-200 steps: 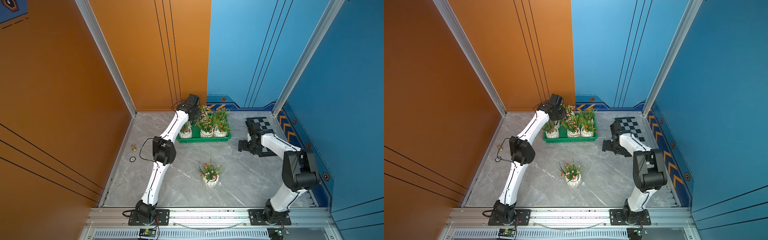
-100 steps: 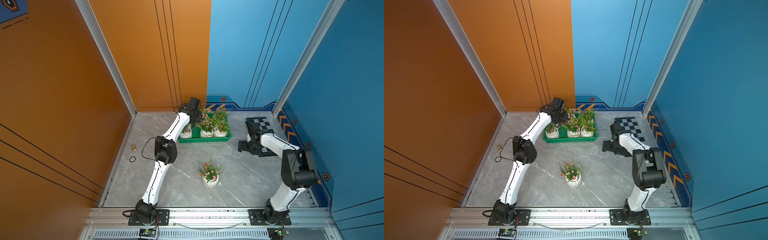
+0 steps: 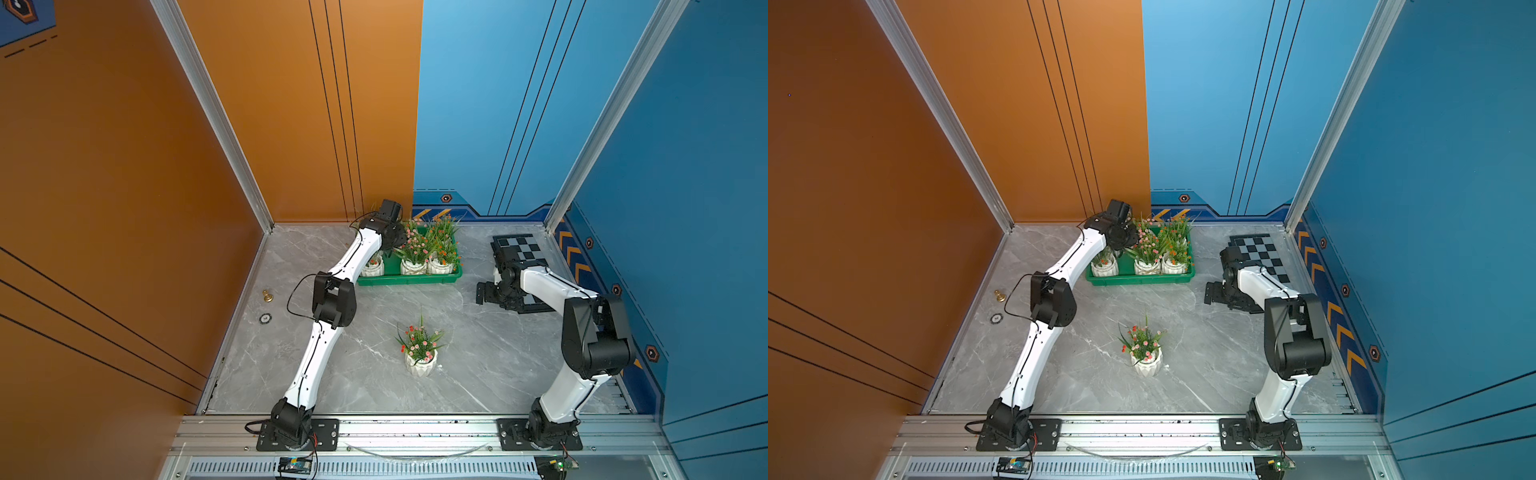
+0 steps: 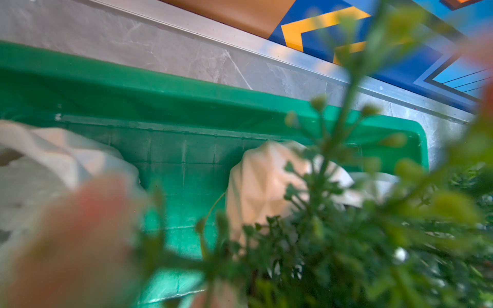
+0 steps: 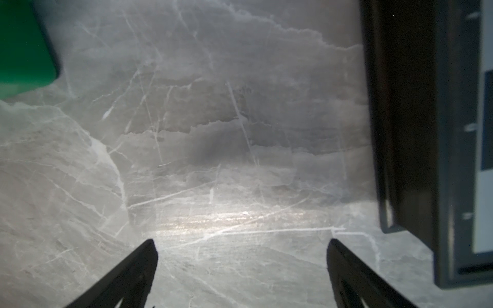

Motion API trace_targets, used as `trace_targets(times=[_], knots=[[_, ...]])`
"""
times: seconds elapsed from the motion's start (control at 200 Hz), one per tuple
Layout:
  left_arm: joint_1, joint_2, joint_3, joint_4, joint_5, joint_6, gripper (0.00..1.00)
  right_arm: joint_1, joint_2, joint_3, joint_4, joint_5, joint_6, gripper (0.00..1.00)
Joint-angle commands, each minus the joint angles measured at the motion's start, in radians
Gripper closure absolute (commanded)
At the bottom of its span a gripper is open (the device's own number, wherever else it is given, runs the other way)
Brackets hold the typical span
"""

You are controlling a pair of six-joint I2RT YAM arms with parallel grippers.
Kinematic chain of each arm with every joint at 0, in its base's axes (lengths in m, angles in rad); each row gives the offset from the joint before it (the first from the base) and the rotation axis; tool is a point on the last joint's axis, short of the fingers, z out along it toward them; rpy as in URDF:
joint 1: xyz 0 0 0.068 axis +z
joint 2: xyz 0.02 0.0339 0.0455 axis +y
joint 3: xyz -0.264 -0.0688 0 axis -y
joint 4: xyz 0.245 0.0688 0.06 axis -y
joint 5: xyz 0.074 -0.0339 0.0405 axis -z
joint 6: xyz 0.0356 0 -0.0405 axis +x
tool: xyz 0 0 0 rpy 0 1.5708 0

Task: Put the potted gypsophila into the storage box
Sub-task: Place the baby's breath potted plant at the storage box.

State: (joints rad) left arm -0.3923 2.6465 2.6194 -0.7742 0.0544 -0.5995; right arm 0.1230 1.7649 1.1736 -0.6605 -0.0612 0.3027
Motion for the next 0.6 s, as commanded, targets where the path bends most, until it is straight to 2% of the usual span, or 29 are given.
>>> trace_targets(times=[0.0, 0.12, 0.285, 0.465, 0.596], knots=[[-0.014, 0.000, 0.027, 0.069, 0.037, -0.024, 1.00, -0.006, 0.016, 0.020, 0.010, -0.015, -0.019, 0.00], [-0.015, 0.005, 0.025, 0.087, 0.045, -0.036, 1.00, -0.006, 0.014, 0.018, 0.010, -0.015, -0.019, 0.00], [-0.017, 0.013, 0.025, 0.101, 0.050, -0.049, 0.95, -0.010, 0.010, 0.014, 0.010, -0.016, -0.018, 0.00], [-0.019, 0.013, 0.018, 0.102, 0.049, -0.048, 0.84, -0.011, 0.010, 0.014, 0.010, -0.018, -0.018, 0.00], [-0.018, 0.015, 0.015, 0.102, 0.049, -0.048, 0.81, -0.011, 0.010, 0.014, 0.010, -0.019, -0.019, 0.00]])
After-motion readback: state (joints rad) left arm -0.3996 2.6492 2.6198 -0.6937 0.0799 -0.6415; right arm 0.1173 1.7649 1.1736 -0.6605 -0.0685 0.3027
